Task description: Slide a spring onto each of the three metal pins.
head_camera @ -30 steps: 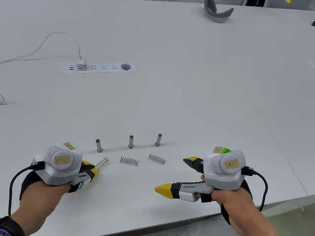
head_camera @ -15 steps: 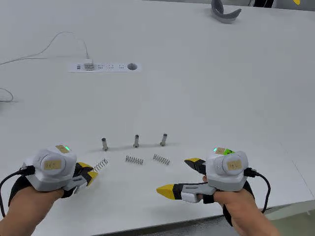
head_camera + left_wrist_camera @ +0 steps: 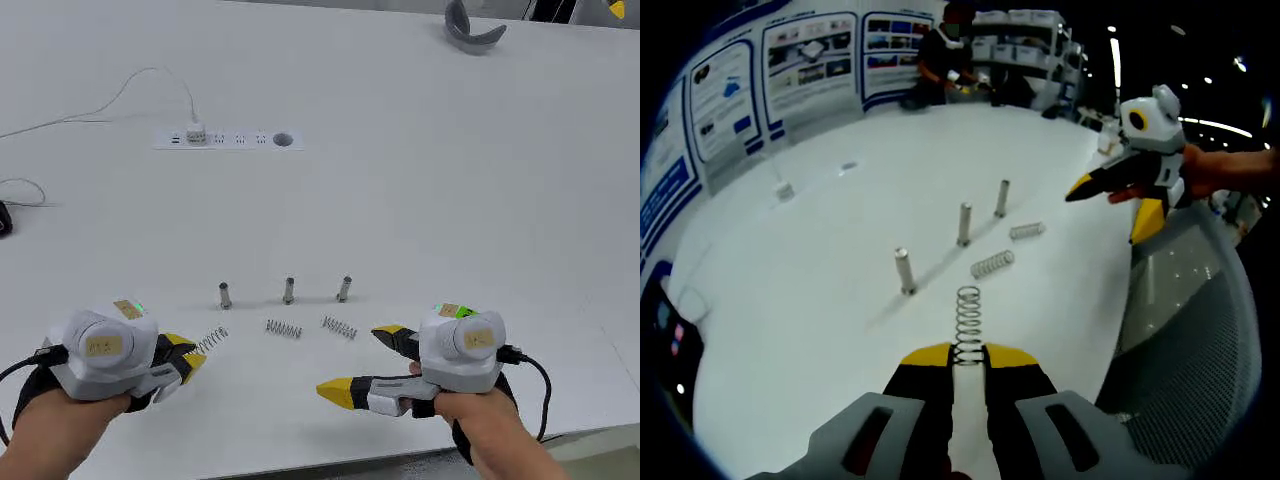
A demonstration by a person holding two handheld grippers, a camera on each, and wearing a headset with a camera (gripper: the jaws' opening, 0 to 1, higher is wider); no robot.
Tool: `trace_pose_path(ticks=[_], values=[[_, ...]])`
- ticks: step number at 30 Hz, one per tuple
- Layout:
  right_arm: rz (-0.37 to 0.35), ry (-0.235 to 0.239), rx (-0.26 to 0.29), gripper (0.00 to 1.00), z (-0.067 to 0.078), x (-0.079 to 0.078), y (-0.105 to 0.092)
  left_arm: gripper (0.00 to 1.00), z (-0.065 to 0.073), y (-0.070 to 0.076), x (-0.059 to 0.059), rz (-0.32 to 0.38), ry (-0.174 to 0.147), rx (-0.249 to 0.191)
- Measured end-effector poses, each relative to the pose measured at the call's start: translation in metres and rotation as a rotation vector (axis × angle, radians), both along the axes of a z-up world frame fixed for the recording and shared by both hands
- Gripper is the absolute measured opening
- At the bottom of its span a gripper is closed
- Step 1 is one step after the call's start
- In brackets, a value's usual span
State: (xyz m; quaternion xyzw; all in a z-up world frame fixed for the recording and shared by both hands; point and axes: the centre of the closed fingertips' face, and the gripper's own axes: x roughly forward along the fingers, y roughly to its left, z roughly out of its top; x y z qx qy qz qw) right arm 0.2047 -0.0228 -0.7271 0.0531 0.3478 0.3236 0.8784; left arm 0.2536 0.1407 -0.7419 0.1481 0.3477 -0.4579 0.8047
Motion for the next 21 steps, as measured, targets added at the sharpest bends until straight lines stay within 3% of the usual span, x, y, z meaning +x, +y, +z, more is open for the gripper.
trace_pose_path(ticks=[11, 21], values=[[0.03, -0.012, 0.074, 0.73, 0.013, 0.007, 0.018, 0.1, 0.016, -0.019, 0.0, -0.043, -0.02, -0.026], [0.039, -0.003, 0.174, 0.64, 0.026, 0.013, 0.033, 0.1, 0.027, -0.047, -0.016, -0.123, -0.028, -0.043]])
